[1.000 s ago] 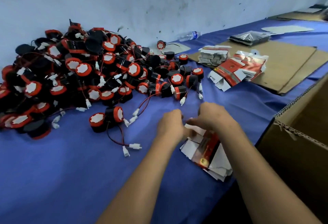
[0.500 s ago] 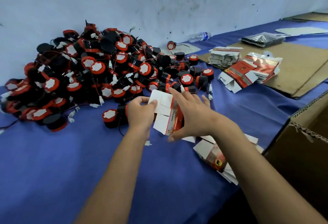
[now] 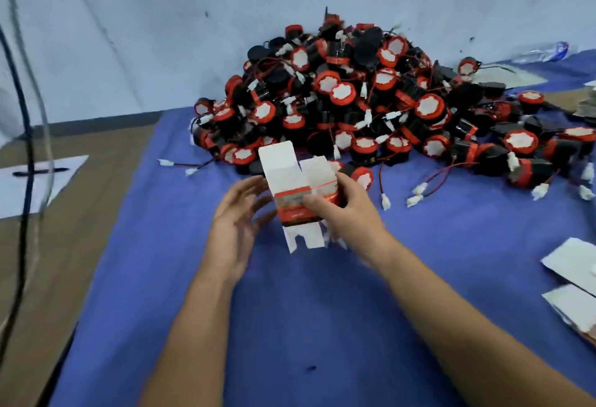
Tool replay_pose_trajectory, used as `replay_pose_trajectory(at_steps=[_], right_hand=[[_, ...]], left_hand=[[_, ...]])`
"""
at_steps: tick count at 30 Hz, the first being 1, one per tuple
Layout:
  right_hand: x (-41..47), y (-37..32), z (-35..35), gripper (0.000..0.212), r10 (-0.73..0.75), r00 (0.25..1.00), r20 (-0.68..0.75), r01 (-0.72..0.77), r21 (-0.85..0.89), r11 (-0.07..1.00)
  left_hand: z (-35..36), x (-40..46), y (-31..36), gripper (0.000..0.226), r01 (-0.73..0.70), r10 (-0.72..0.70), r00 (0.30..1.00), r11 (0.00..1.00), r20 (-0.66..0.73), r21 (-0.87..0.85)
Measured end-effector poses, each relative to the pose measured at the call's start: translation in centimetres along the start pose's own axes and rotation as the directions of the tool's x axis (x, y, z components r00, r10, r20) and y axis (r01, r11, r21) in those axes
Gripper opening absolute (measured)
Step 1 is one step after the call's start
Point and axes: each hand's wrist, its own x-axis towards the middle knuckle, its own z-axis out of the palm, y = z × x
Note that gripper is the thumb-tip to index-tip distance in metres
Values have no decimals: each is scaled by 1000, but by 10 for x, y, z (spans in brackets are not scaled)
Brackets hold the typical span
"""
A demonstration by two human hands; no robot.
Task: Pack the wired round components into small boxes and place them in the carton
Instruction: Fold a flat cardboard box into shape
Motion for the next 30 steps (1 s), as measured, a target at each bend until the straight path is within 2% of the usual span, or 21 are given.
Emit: replay_pose_trajectory(at_steps=[3, 5, 6, 8, 10, 11, 13, 15, 18, 20, 22, 24, 26, 27, 29, 30], right_hand=[[1, 17, 16, 47, 67, 997, 49, -75, 194, 978], [7, 20, 15, 53, 113, 990, 85, -133, 288, 948], [10, 20, 11, 52, 143, 984, 103, -168, 308, 936], [17, 18, 0, 38, 216, 960, 179, -261, 293, 920], [21, 17, -9, 35, 250, 935, 251, -305, 210, 929], [21, 17, -10, 39, 251, 934, 256, -299, 171, 939], [22, 16, -10, 52, 245, 942, 228, -276, 112, 955], [23, 15, -7, 62, 237, 946, 219, -255, 58, 965], [27, 16, -7, 73, 322, 940, 112, -338, 169, 926], [28, 12, -11, 77, 312, 950, -25, -300, 210, 931], [23, 9, -18, 85, 169, 973, -159, -176, -32, 984], [18, 13, -23, 83, -38, 973, -229, -8, -195, 981], [14, 13, -20, 67, -146, 968, -203, 115, -157, 981], [12, 11, -15, 60, -141, 978, -151, 131, -76, 988], [9, 9, -4, 52, -79, 997, 24, 76, 113, 991], [8, 8, 0, 51, -49, 993, 110, 33, 145, 989]], left_hand=[[-20, 1, 2, 93, -73, 30, 940, 991, 341, 114], [-18, 0, 4, 120, -87, -42, 868, 968, 494, 235], [-14, -1, 2, 130, -101, -81, 848, 946, 524, 309], [-4, -1, -2, 146, -157, -98, 882, 861, 462, 484], [9, 0, -3, 157, -241, 16, 935, 761, 354, 602], [13, -1, -3, 159, -292, 94, 940, 716, 328, 634], [17, -1, -6, 156, -377, 206, 922, 663, 327, 646], [20, -1, -5, 147, -407, 239, 910, 673, 339, 617], [23, -1, -6, 130, -464, 340, 886, 657, 316, 594], [21, 1, -7, 116, -421, 373, 906, 742, 202, 522], [21, 3, -6, 103, -267, 263, 963, 914, 53, 305], [23, 6, -9, 96, -109, 112, 993, 992, -29, 65], [26, 8, -12, 89, 13, -19, 998, 992, -52, -123], [28, 9, -13, 82, 56, -67, 997, 979, -50, -198], [31, 8, -13, 72, 113, -130, 991, 954, -42, -278], [33, 7, -12, 74, 133, -150, 988, 949, -38, -284]])
